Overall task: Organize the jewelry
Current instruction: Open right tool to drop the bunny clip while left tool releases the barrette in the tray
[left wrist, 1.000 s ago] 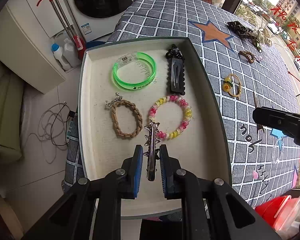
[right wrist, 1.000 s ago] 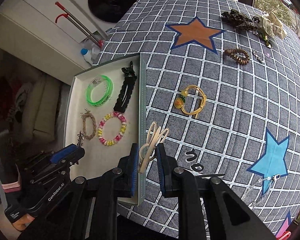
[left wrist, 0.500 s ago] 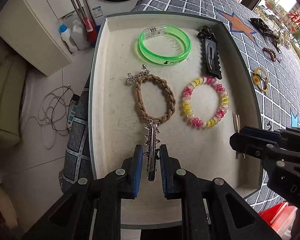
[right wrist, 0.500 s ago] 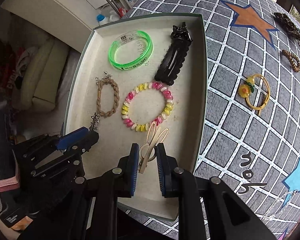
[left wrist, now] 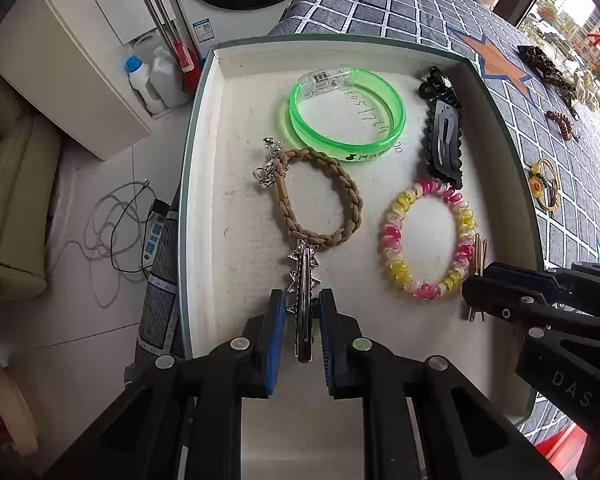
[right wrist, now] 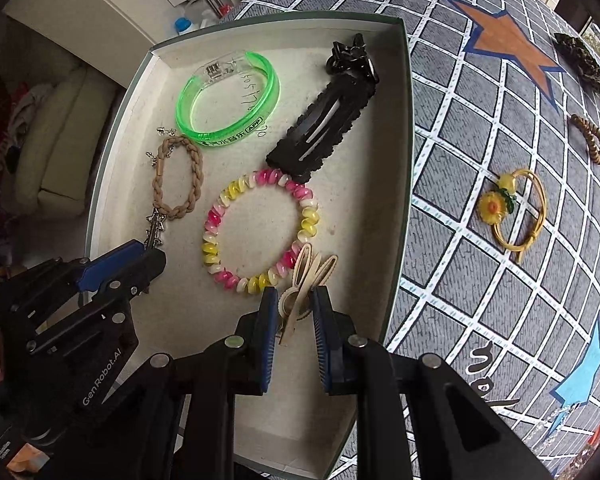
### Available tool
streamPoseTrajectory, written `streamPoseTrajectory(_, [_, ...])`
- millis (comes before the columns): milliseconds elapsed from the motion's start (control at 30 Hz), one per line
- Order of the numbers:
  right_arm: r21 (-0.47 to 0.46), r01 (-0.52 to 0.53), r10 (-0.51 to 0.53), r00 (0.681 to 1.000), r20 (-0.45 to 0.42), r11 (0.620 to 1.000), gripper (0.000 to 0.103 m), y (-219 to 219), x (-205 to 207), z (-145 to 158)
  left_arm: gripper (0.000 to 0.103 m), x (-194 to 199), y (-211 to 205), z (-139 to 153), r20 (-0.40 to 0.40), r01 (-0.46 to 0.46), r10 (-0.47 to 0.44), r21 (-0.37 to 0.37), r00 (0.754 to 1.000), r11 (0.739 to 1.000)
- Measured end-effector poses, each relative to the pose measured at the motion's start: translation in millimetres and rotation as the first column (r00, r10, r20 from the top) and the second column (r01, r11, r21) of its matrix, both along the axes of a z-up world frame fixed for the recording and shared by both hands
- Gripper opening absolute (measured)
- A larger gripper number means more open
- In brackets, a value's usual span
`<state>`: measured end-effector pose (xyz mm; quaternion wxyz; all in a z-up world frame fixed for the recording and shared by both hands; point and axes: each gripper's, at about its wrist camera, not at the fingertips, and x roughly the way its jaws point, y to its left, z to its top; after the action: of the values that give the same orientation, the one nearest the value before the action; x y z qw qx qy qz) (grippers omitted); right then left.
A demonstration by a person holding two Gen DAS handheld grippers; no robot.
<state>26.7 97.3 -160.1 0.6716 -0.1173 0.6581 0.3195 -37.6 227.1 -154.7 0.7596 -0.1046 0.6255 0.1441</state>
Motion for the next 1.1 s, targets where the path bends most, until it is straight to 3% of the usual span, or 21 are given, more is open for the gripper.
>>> streamPoseTrajectory(300, [0.0,0.01,-0.01,1.0,-0.009,1.0,0.021,2,-4,-1,0.024,-2,-4,0,-0.013,0.012,-0.012,0.018,1.0,1.0])
streamPoseTrajectory(400, [-0.005,0.013,-0.013,1.0,-0.005,1.0,0.033,0,-1,1,0.024,-2,-4,1,-0.017,0.016,-0.015,0.018,1.0,1.0])
streamPoseTrajectory(567, [0.018,0.018,-0.018,1.0,0.009,1.0,0.035,-3,1,11,0.024,-2,-5,4,-0.02,0.018,-0.017,0.027,1.0,0.999])
streamPoseTrajectory(700, [0.049,0.03,-0.031,0.999,0.022,0.998,0.043,-5,1,29,0.024,-1,-6,8,-0.017,0.018,-0.018,0.033,1.0,0.999])
streamPoseTrajectory(1100, [0.076,0.166,-0.169,0.985,0.034,0.983,0.053,-66,6,61,0.024,3,-21,14,-0.041,0.066,-0.064,0.054,0.997,0.996])
